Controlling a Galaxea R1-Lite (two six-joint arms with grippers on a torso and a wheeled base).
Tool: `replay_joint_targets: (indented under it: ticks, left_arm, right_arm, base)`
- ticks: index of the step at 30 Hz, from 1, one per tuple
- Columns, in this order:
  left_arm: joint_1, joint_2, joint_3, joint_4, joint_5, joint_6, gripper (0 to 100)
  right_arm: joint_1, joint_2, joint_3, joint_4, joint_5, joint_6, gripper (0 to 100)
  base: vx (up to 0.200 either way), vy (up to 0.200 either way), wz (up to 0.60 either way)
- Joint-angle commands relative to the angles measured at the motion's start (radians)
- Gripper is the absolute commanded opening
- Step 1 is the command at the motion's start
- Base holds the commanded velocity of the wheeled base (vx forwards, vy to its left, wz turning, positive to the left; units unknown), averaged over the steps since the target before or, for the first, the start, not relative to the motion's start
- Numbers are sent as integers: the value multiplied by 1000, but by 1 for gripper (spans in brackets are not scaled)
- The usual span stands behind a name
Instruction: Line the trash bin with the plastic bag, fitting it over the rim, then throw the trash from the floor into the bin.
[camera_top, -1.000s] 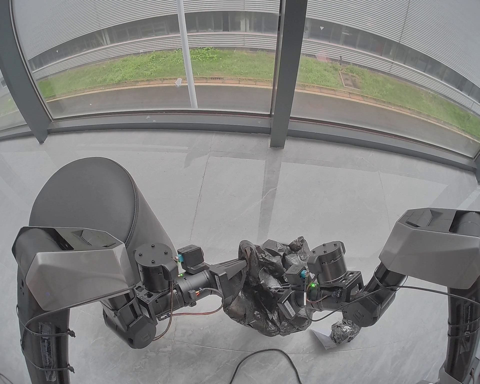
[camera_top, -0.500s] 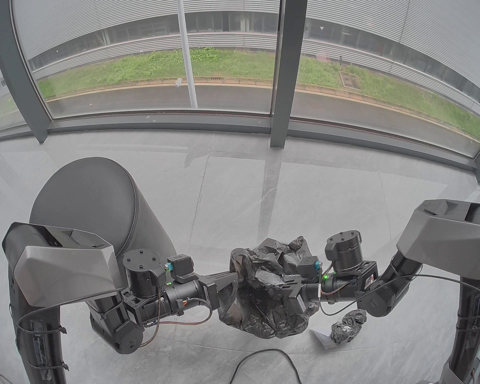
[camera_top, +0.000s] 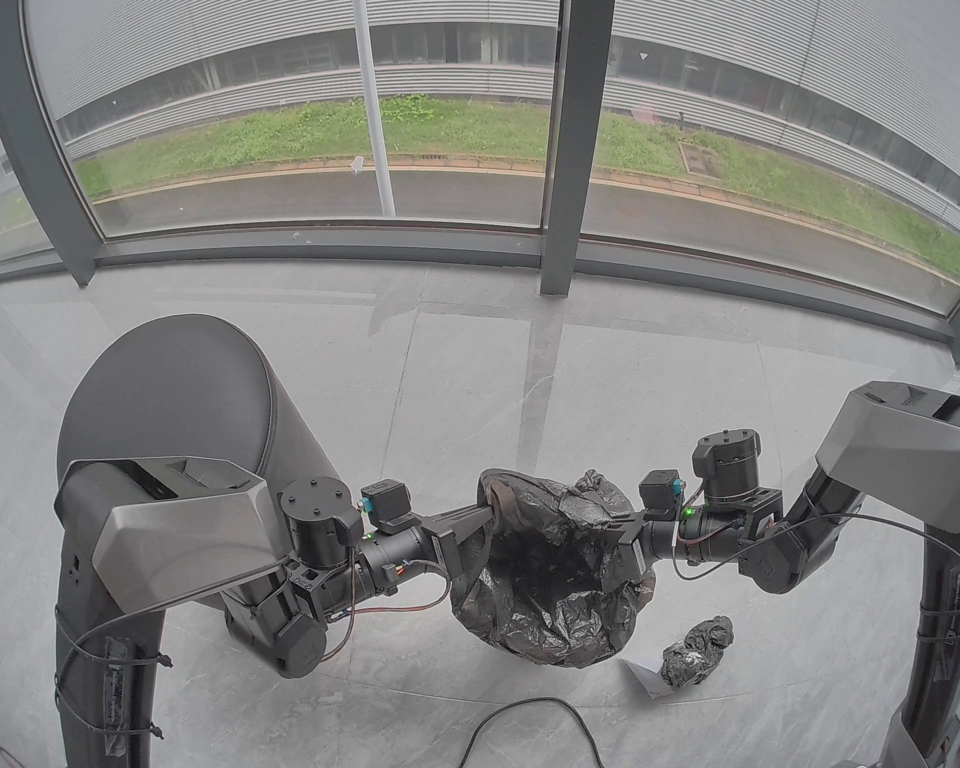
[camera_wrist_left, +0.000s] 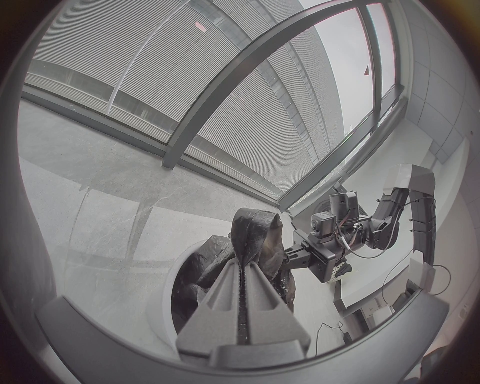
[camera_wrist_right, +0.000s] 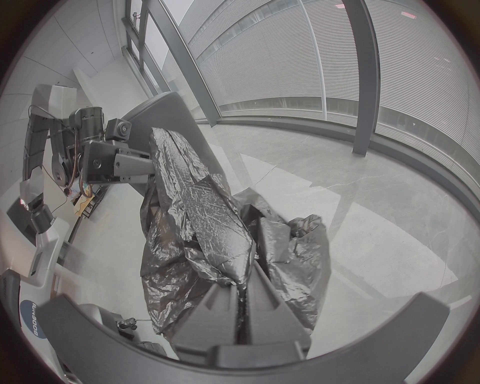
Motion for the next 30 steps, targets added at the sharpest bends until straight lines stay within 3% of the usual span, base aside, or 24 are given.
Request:
replay_joint_targets:
  ticks: [1, 6, 11, 21, 30]
  left_arm:
    - [10, 89, -99, 1, 4, -1, 0]
    - [21, 125, -112, 3, 4, 1, 0]
    - [40, 155, -152, 3, 4, 1, 0]
    - [63, 175, -188, 11, 4, 4, 0]
    - [69, 235, -334, 74, 4, 4, 0]
  right_arm:
    - [-17, 15, -57, -1, -7, -1, 0]
    - [-34, 35, -103, -3, -16, -3, 0]
    - [-54, 49, -152, -1, -70, -3, 0]
    - [-74, 73, -156, -1, -75, -4, 0]
    - [-80, 118, -212, -1, -73, -3, 0]
  base:
    - [0, 0, 0]
    - [0, 0, 0]
    - [0, 0, 0]
    - [0, 0, 0]
    - [0, 0, 0]
